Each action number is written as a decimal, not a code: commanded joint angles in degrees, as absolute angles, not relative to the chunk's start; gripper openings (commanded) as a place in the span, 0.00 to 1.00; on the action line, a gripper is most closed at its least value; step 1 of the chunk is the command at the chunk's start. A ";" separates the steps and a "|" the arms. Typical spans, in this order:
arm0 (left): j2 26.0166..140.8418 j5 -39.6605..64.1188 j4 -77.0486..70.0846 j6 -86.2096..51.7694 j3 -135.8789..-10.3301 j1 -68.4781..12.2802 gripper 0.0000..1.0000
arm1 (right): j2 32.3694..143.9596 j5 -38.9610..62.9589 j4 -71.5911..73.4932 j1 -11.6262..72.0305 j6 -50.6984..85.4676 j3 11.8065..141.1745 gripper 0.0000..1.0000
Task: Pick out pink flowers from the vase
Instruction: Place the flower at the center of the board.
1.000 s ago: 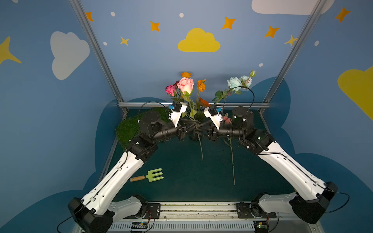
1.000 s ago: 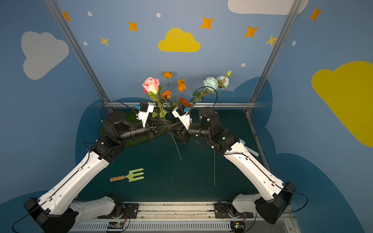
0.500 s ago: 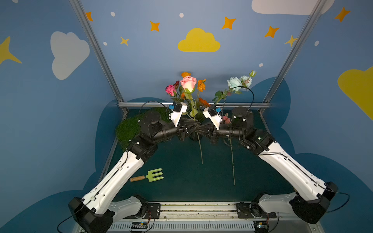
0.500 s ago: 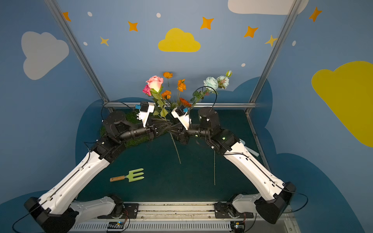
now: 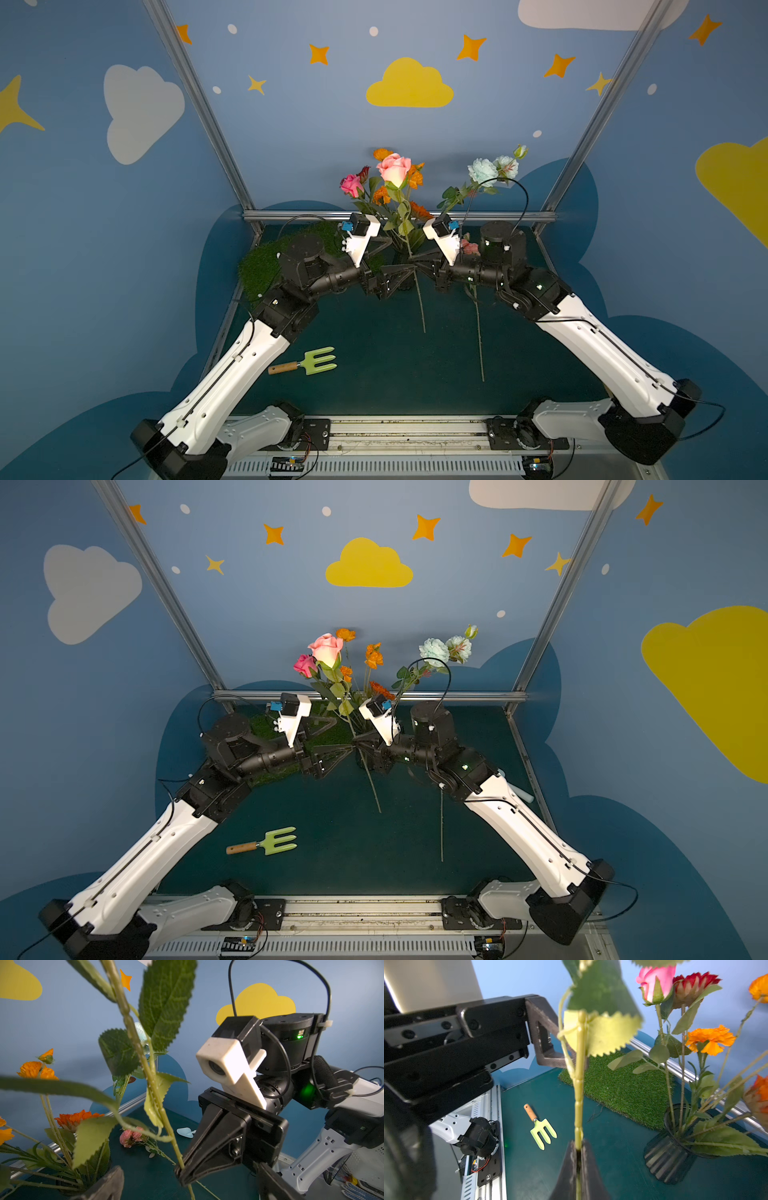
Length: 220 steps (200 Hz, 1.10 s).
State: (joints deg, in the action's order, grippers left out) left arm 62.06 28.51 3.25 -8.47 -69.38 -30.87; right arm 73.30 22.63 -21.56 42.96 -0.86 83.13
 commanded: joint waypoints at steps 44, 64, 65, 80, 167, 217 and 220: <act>56.84 25.30 5.45 -6.78 -63.95 -31.07 1.00 | 68.20 8.10 -27.49 42.47 -0.26 83.86 0.00; 56.52 25.59 4.67 -7.23 -63.11 -31.36 1.00 | 66.45 4.04 -29.72 42.15 -0.38 83.69 0.00; 56.51 25.58 4.75 -7.18 -63.19 -31.37 1.00 | 66.36 3.82 -29.80 42.17 -0.37 83.77 0.00; 56.80 25.51 5.85 -6.34 -63.67 -31.63 1.00 | 64.61 0.01 -32.25 42.09 -0.04 84.24 0.00; 58.36 23.70 8.95 -1.93 -64.68 -33.01 1.00 | 56.72 -20.13 -47.52 37.49 5.00 84.52 0.00; 58.95 22.77 8.53 -1.93 -63.37 -33.22 1.00 | 56.55 -18.38 -53.06 29.03 11.29 82.17 0.00; 58.96 22.72 8.48 -1.91 -63.23 -33.22 1.00 | 56.59 -18.22 -53.35 28.39 11.73 81.98 0.00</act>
State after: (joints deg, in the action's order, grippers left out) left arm 58.74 23.64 8.12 -2.90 -63.53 -33.01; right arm 56.40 -17.56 -48.34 31.86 7.20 83.15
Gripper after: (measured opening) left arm 0.996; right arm 0.054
